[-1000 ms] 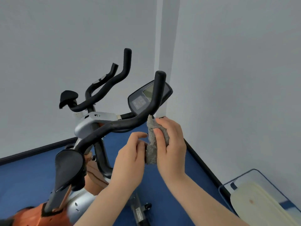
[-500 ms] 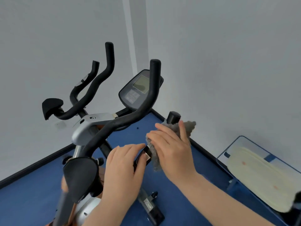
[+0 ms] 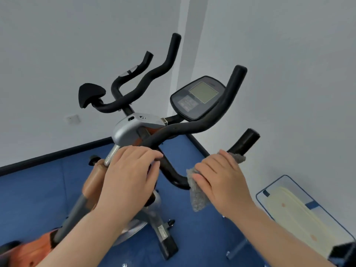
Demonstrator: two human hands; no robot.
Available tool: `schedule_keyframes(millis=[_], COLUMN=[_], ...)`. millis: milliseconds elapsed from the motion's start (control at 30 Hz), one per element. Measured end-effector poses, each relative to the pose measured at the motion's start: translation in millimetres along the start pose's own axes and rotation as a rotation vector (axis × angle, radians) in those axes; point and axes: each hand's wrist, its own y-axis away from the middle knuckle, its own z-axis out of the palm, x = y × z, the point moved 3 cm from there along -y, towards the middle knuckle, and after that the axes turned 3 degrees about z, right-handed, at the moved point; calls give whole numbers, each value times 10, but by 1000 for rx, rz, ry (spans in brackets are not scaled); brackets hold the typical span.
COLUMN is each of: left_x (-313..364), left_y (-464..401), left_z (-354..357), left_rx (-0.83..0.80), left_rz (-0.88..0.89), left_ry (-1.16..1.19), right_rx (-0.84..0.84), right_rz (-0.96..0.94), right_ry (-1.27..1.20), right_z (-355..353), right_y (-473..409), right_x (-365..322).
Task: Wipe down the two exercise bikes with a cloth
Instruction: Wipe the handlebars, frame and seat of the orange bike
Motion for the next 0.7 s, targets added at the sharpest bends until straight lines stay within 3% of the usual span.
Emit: schedule_keyframes(millis=[167, 267, 367, 533, 700], left_x=[-235, -297, -340, -366, -384], left_y=[185, 214, 197, 198, 222], left_z=[210, 267, 287, 329, 333], left_rx=[32, 127, 176, 214, 248], left_rz=[-193, -219, -196, -201, -173], left_ry=[221, 353, 459, 485, 542], right_rx=[-56, -210, -254, -439, -344], right_rz=[261, 222, 159, 236, 114], right_ry=[125, 173, 219, 160, 145], right_z=[111, 120, 44, 229, 145], right_y=[-101, -122, 58, -332, 25], right_x=[-468, -541, -573, -758, -724])
